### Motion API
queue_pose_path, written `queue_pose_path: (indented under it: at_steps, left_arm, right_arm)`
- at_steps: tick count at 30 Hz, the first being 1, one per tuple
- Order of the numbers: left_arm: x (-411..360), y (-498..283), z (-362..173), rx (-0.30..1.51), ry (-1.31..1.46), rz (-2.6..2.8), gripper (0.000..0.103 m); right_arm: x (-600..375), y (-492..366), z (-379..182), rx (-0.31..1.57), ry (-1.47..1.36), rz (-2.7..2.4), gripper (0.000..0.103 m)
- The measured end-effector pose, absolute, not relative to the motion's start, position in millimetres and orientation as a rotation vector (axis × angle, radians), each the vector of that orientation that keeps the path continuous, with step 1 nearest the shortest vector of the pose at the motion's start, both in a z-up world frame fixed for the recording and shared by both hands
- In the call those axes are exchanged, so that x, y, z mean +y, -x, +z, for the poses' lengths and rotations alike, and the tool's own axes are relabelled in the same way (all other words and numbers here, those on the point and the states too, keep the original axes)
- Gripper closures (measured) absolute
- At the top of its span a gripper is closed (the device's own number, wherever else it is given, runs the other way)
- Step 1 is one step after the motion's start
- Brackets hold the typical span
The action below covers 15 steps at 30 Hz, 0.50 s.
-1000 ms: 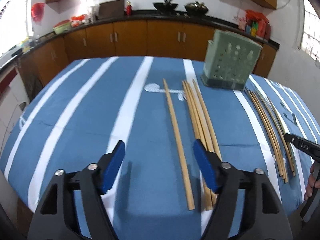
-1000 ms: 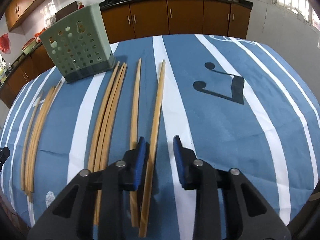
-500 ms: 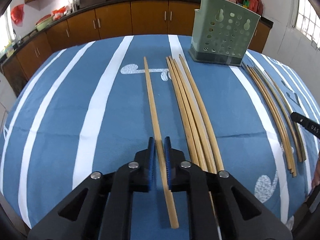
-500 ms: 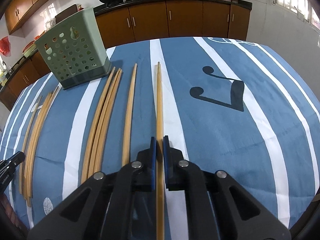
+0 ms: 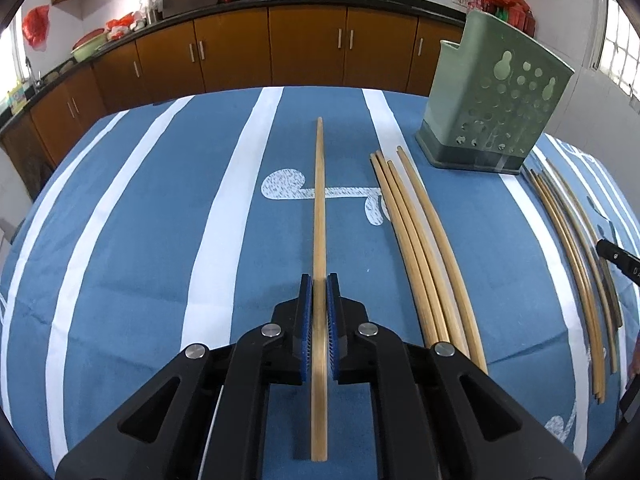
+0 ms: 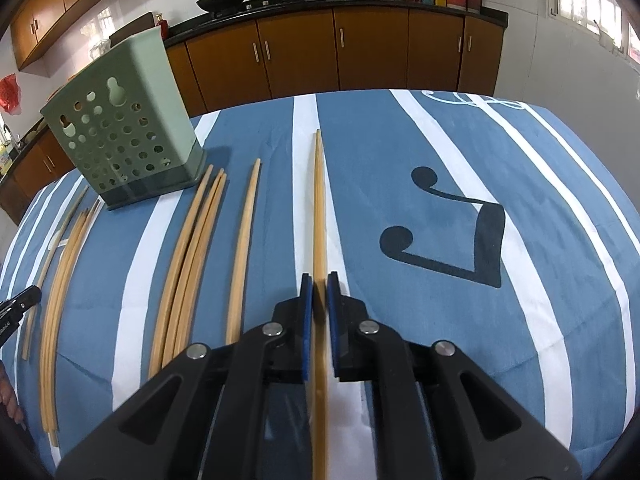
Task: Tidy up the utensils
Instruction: 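Grasp a wooden chopstick with the left tool while the right tool grasps another, then lift both chopsticks upright and carry them over the green holder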
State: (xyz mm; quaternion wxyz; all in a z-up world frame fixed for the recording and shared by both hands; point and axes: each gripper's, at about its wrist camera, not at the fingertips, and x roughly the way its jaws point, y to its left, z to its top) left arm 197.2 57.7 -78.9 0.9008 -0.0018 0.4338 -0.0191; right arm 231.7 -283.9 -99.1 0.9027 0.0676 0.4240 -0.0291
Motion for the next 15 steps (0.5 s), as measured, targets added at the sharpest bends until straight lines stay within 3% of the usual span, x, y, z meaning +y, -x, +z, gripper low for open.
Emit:
queue_pose_path:
  at_steps: [3,8,12,15]
  left_arm:
    - [59,-192,-79,0.895,0.007,-0.042,0.095]
    - [58,-186,-80,0.894,0.002,-0.041,0.095]
    - [55,-182,-81,0.885,-0.015,-0.034,0.095]
    - [55,-180,-80,0.889,-0.021,-0.039,0.095]
  right_arm:
    - [-282,-225,-99,0.877,-0.125,-0.053,0.082]
    - [-279,-211,-99,0.877,-0.125,-0.042,0.081]
    - [-278,-207,-100,0.875,-0.104,-0.047,0.095]
    - [-282,-207,-98,0.885,-0.14,-0.029,0.095]
